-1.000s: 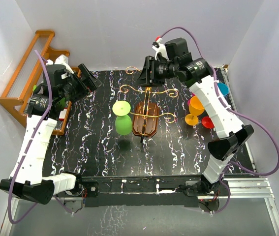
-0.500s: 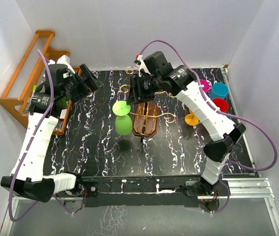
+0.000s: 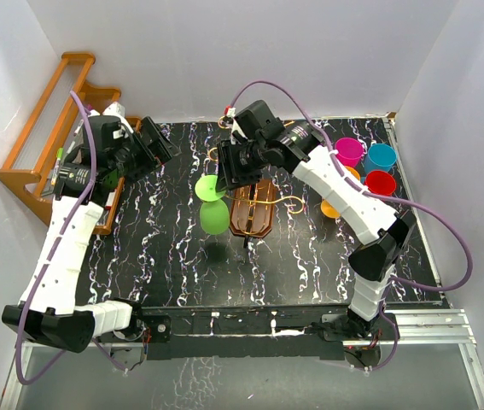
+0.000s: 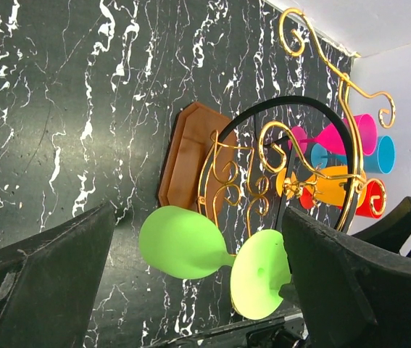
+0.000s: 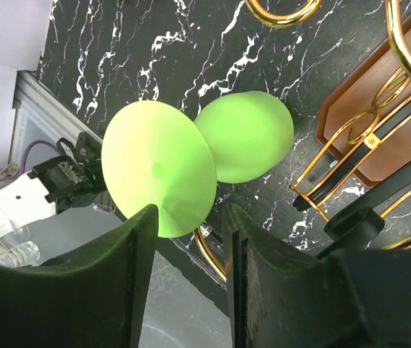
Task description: Take the wine glass off the wine glass rack
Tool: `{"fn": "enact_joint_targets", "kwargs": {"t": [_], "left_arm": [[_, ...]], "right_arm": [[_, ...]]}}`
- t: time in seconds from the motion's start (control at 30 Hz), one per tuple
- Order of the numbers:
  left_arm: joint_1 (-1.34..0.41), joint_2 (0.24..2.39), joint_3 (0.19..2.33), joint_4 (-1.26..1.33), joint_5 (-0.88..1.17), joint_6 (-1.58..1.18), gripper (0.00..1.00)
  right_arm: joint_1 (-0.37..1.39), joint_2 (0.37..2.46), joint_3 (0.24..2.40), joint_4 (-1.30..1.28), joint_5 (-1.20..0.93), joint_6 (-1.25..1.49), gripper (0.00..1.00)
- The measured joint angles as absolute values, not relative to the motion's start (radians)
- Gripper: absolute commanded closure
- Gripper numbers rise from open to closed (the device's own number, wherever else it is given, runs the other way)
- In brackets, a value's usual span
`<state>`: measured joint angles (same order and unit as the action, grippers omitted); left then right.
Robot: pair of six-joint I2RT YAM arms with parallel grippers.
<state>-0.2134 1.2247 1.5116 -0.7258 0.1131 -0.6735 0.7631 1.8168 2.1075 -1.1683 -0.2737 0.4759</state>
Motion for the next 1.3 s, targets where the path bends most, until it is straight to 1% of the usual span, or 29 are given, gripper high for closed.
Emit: {"fn": "enact_joint_targets", "kwargs": {"t": [0.33,0.57,1.1,1.3], "left_arm": [[-0.213,1.216,1.491,-0.727,0.120,-0.682,0.03],[-0.213,1.206,1.476,-0.726,0.120,-0.684,0.03],[-0.213,1.200,1.454,-0.725,0.131,-0.692,0.03],[-0.213,1.200,1.454,-0.722,0.136,-0.692,0.03]], "right_arm": [[0.763,1.817,2.065,-1.073,-0.314,0.482,0.57],[0.763,1.817,2.065,-1.015,-0.350,0.498,0.63],[0.759,1.805,2.009,-0.929,-0.445,0.525,0.66],[0.758,1.780,1.987,-0.923,-0.460,0.525,0.71]]}}
